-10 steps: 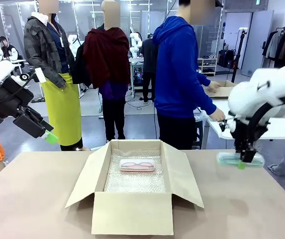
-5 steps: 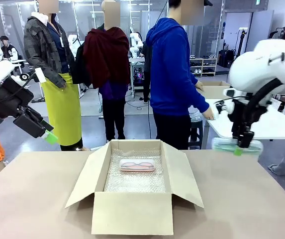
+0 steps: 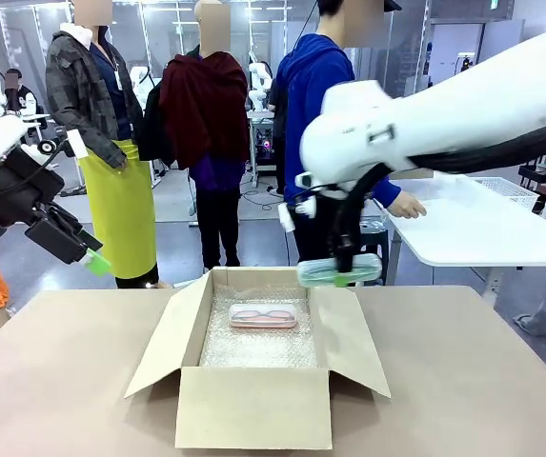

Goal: Pack the glasses set securely to prepare it for shipping.
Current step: Put the Glasses case from the right side of the table into the Package Box.

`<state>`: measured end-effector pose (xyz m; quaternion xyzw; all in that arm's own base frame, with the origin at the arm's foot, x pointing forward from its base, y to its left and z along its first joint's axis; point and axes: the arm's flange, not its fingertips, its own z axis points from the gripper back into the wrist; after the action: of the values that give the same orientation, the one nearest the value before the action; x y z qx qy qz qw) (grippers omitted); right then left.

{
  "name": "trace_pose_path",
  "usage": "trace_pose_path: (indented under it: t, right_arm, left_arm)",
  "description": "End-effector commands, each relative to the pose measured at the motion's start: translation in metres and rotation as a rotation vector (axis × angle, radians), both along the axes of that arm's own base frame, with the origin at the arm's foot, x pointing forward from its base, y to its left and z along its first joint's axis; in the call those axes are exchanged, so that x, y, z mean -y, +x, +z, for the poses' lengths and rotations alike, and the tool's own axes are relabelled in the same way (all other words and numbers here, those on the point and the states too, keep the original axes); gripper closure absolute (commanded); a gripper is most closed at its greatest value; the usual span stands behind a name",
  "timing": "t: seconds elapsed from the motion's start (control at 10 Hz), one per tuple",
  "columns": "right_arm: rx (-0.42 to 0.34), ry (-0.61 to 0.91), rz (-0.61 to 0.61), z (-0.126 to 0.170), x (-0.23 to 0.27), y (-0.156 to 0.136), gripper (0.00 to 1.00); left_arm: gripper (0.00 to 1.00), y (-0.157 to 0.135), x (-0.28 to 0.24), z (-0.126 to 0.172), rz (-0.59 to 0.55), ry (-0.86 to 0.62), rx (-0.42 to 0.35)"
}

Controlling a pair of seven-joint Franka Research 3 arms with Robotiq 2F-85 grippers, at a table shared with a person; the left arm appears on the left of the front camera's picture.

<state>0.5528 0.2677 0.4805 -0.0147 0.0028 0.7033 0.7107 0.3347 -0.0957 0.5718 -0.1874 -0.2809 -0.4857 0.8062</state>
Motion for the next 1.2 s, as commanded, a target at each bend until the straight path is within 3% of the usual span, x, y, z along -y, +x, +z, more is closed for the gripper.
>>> trace_pose_path:
  t: [0.0,0.2,0.8,1.1]
  right_arm:
    - [-0.008,-0.050,0.025,-0.008,-0.036,0.026,0.57]
    - [-0.026,-0.004,0.043,-0.026,-0.064,0.029,0.57]
    - [0.005,0.047,0.050,-0.086,-0.125,-0.010,0.57]
    - [-0.011,0.074,0.030,-0.127,-0.130,-0.013,0.57]
  left_arm:
    - [0.00,0.001,-0.002,0.002,-0.023,-0.018,0.003]
    - [0.00,0.001,-0.002,0.002,-0.023,-0.018,0.003]
    - [0.00,0.001,-0.002,0.002,-0.023,-0.018,0.003]
    - [0.00,0.001,-0.002,0.002,-0.023,-0.018,0.003]
